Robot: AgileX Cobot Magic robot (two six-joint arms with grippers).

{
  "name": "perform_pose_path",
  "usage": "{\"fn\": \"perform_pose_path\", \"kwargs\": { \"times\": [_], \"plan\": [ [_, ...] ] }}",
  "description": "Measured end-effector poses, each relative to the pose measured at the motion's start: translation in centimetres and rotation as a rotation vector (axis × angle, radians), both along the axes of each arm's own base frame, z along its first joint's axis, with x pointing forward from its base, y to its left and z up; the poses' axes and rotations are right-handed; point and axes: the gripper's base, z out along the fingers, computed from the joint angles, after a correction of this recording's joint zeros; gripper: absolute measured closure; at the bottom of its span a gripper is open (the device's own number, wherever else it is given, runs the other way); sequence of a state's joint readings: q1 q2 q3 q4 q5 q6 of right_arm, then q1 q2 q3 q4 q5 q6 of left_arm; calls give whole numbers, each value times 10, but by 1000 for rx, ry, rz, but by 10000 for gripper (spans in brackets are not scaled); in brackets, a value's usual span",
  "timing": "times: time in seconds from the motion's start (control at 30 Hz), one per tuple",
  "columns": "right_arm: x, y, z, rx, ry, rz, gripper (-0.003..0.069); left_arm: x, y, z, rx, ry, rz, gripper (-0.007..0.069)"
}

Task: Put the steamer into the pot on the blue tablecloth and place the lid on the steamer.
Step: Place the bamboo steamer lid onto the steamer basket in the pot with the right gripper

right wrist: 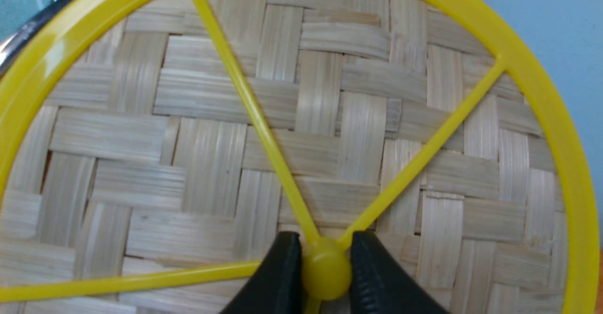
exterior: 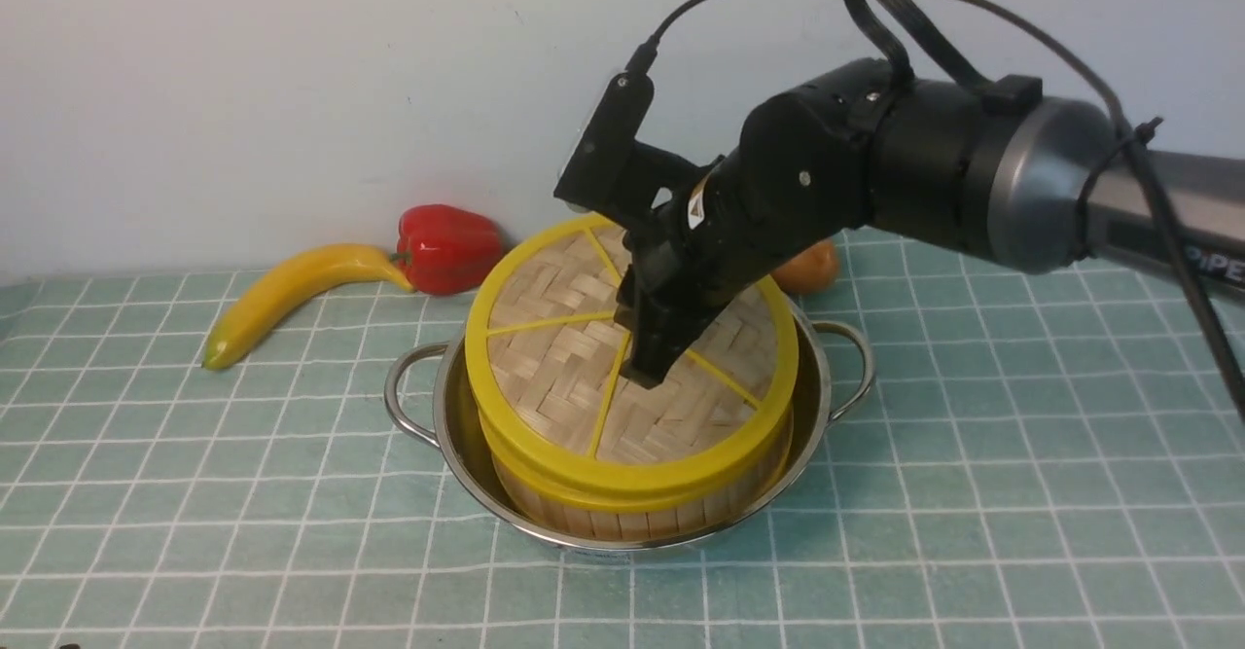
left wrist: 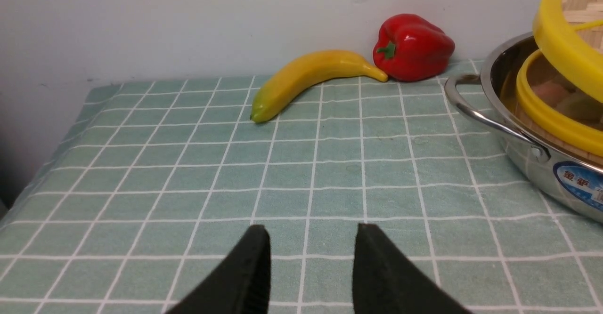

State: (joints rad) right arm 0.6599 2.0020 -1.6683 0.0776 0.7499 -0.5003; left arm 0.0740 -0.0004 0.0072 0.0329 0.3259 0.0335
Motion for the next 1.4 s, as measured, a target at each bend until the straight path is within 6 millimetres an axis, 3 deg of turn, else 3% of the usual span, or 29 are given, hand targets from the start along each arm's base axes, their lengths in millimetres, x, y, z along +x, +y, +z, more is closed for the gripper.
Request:
{"fn": "perform_pose_path", "kwargs": {
  "times": [0.2,0.83,0.97,1.03,1.07,1.17,1.27,1.3,1.4],
  "plan": [
    [6,4,-15,2,-1,-1,513,0,0,0,0,0,0,382],
    [12,8,-27,4,-21,0,510,0,0,0,0,0,0,382],
    [12,7,-25,-17,-44,10,391,0,0,0,0,0,0,382],
    [13,6,-22,-17,-61,6,277,0,0,0,0,0,0,382],
    [13,6,-21,-16,-63,3,269,0,0,0,0,0,0,382],
    [9,0,5,8,-112,-8,194,0,0,0,0,0,0,382],
    [-3,-11,51,62,-197,-30,218,0,0,0,0,0,0,382],
    [-2,-11,51,62,-197,-33,224,0,0,0,0,0,0,382],
    [-22,-31,111,216,-267,-128,445,0,0,0,0,0,0,382]
  ]
}}
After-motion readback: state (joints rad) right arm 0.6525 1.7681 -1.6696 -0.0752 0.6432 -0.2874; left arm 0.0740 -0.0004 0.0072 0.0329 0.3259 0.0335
